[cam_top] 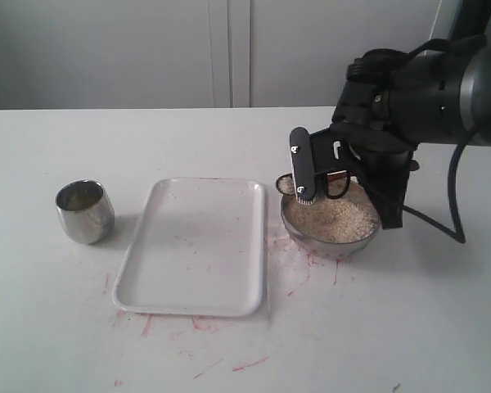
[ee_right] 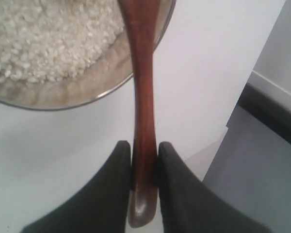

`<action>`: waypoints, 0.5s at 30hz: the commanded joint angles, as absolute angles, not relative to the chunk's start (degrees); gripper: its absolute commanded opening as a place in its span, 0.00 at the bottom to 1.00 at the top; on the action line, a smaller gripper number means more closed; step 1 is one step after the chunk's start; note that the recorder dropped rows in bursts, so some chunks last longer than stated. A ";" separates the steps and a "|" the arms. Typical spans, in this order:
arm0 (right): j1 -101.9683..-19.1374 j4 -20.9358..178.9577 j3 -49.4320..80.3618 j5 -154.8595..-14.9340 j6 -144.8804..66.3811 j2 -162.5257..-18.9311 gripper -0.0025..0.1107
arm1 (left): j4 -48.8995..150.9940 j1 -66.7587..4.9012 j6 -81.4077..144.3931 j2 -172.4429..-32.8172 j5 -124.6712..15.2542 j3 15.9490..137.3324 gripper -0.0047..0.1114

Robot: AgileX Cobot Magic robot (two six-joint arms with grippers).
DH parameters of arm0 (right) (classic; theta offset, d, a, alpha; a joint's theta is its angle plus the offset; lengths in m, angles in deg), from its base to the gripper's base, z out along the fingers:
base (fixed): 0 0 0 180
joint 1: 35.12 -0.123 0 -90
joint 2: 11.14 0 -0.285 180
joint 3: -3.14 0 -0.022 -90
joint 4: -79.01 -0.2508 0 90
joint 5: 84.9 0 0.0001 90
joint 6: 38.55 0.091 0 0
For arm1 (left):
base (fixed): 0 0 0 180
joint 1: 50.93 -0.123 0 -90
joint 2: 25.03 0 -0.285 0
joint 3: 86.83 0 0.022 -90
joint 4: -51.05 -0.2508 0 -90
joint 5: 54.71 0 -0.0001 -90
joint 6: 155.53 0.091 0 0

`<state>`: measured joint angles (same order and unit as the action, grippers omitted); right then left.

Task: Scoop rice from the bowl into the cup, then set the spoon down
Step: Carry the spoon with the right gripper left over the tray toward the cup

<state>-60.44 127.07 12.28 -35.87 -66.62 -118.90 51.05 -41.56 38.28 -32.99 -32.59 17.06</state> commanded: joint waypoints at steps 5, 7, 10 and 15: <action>-65.45 125.89 9.11 -38.58 -66.41 -118.31 0.02 | 51.05 -41.44 37.94 -32.82 -30.68 16.53 0.16; -66.10 124.96 8.54 -39.65 -66.41 -118.31 0.02 | 51.05 -41.44 37.94 -32.82 -30.68 16.53 0.16; -66.74 123.13 7.82 -40.96 -66.41 -118.43 0.02 | 51.05 -41.44 37.94 -32.82 -30.68 16.53 0.16; -67.38 121.18 6.54 -42.16 -66.41 -118.53 0.02 | 51.05 -41.44 37.94 -32.82 -30.68 16.53 0.16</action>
<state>-67.01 122.10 7.44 -41.37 -66.62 -118.90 51.05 -41.56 38.28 -32.99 -32.59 17.06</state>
